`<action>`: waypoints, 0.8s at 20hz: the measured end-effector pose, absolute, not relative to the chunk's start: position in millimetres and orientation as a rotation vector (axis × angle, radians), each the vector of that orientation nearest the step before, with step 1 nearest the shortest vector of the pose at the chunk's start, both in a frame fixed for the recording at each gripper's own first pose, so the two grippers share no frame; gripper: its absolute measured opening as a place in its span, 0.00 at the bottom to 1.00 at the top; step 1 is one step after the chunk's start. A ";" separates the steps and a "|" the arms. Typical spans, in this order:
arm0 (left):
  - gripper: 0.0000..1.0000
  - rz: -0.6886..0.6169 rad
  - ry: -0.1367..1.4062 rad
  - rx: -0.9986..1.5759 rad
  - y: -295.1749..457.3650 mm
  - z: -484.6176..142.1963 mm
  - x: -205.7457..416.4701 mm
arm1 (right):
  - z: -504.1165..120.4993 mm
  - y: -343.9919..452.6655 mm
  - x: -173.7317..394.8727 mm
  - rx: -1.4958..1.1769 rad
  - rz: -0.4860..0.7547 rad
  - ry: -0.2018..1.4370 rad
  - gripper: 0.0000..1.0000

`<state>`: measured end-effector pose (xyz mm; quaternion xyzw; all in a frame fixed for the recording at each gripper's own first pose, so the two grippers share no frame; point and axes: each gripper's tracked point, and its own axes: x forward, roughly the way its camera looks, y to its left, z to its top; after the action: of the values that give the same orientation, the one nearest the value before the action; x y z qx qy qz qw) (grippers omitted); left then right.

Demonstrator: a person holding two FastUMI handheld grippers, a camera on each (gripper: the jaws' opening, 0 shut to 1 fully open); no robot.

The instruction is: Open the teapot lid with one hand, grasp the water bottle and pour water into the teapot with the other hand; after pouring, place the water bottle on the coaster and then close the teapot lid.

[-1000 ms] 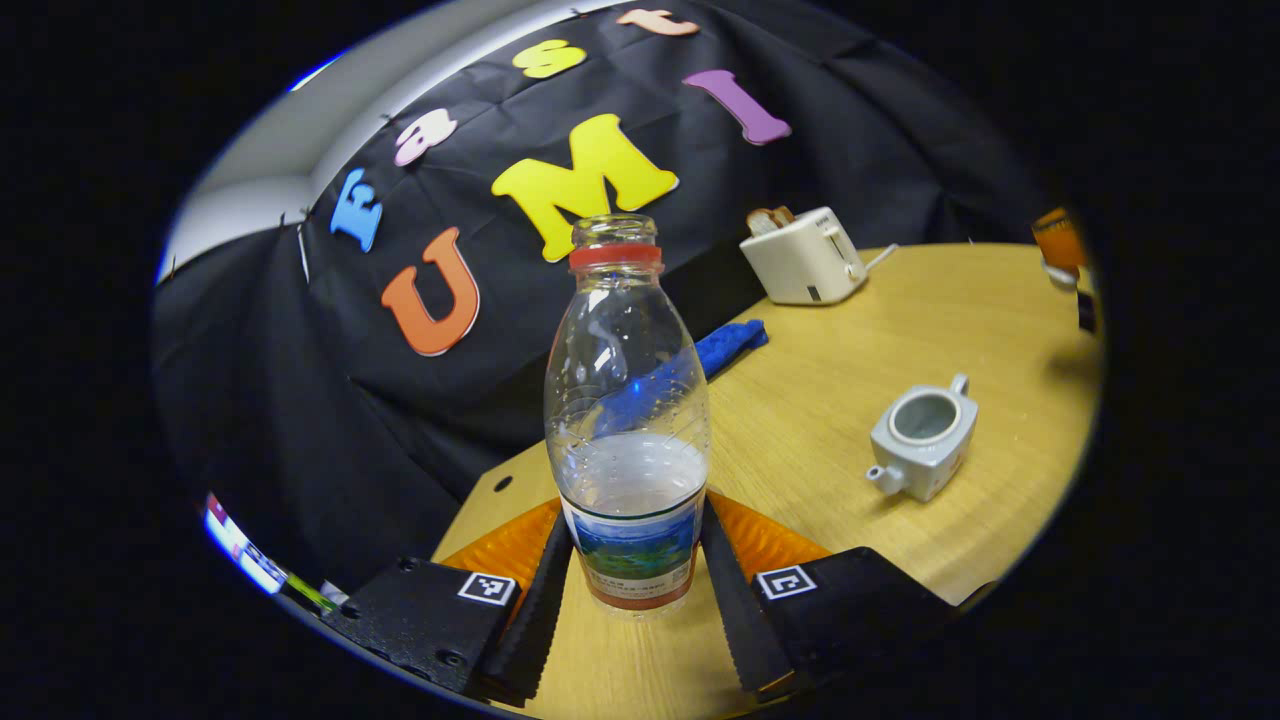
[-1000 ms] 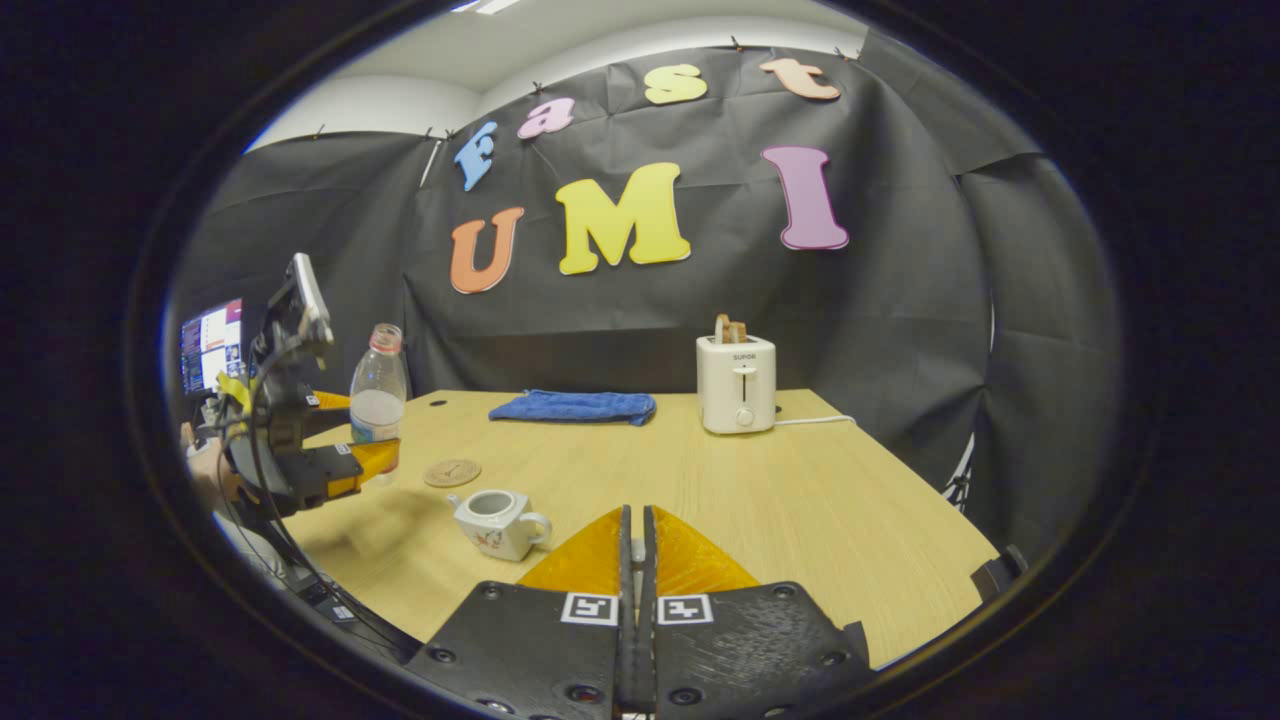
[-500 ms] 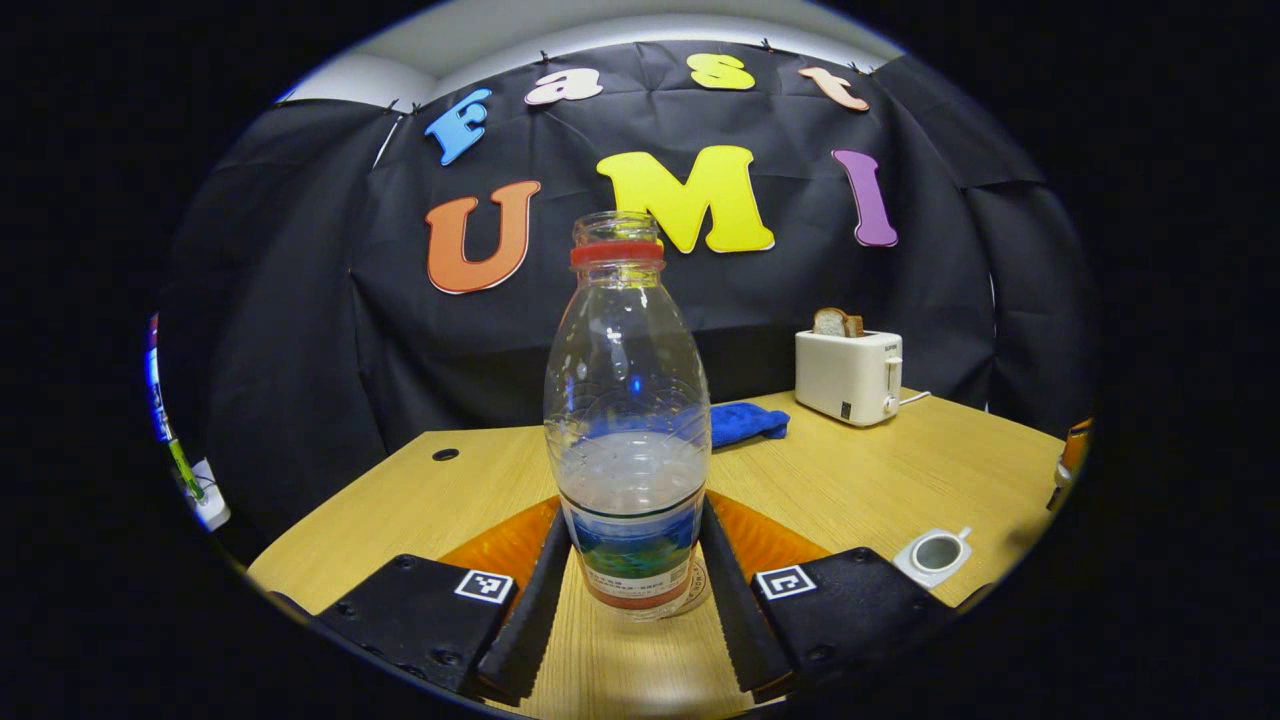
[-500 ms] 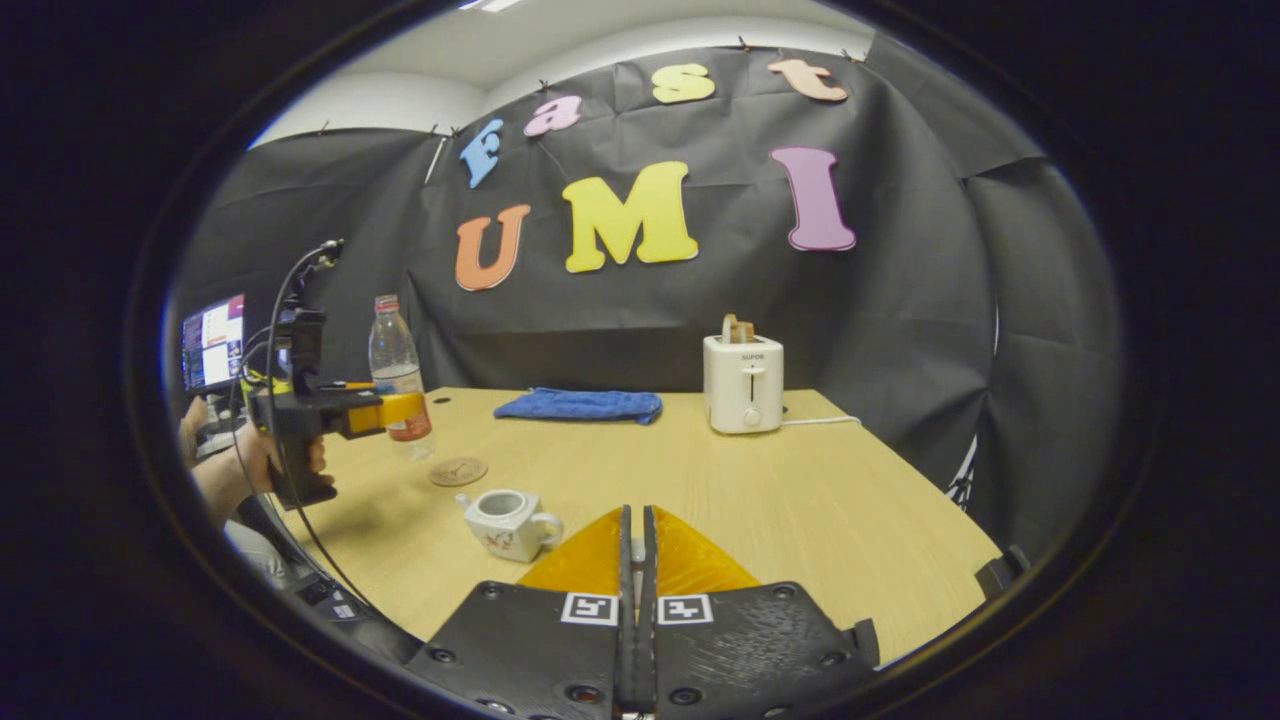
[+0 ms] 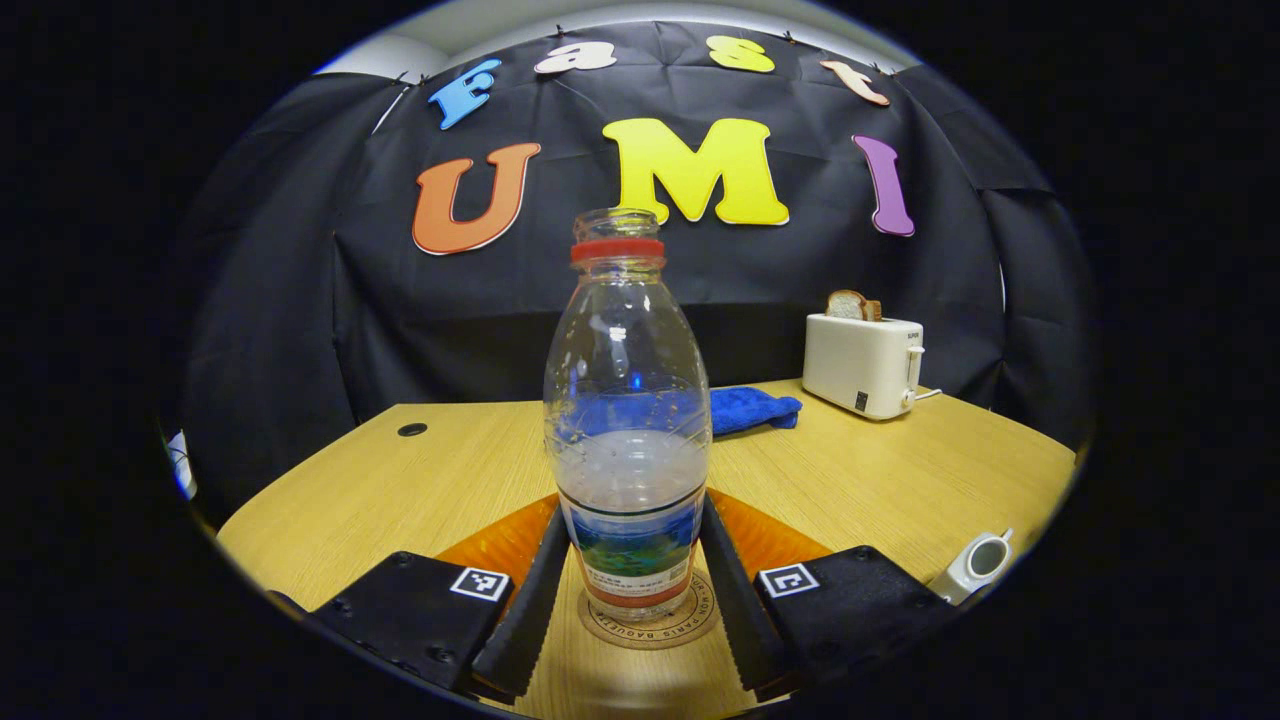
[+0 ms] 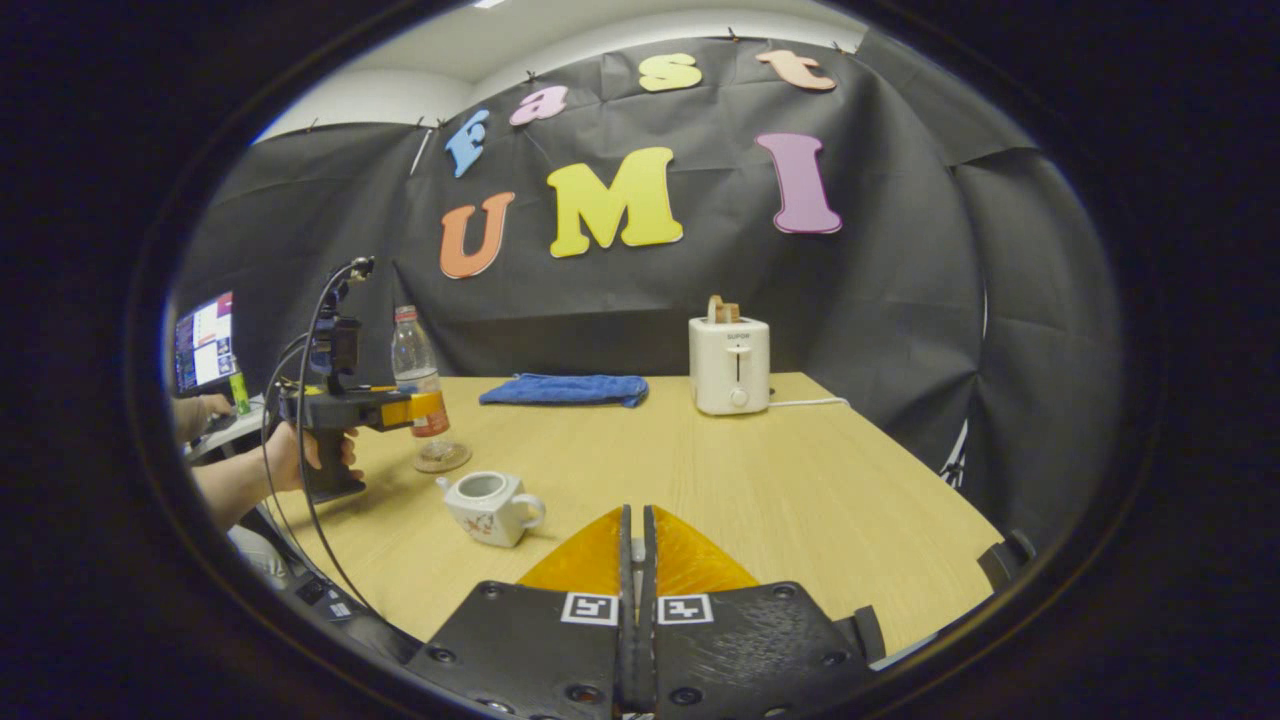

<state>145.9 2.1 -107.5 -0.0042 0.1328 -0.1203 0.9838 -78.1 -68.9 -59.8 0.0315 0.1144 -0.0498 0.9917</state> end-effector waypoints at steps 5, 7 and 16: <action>0.76 -0.249 0.284 -0.021 0.8 -111.9 146.0 | -62.9 -66.8 -76.6 0.067 -0.095 0.234 0.00; 0.78 -0.248 0.294 -0.011 -0.9 -114.0 146.2 | -62.3 -64.7 -76.8 0.063 -0.092 0.236 0.00; 0.99 -0.254 0.342 -0.011 -5.5 -122.6 140.9 | -60.4 -62.4 -80.9 0.062 -0.092 0.229 0.00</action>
<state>140.9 -5.5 -122.6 -0.0053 0.1695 -0.1262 0.9774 -80.9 -62.4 -60.4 0.0309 0.1142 -0.0459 0.9919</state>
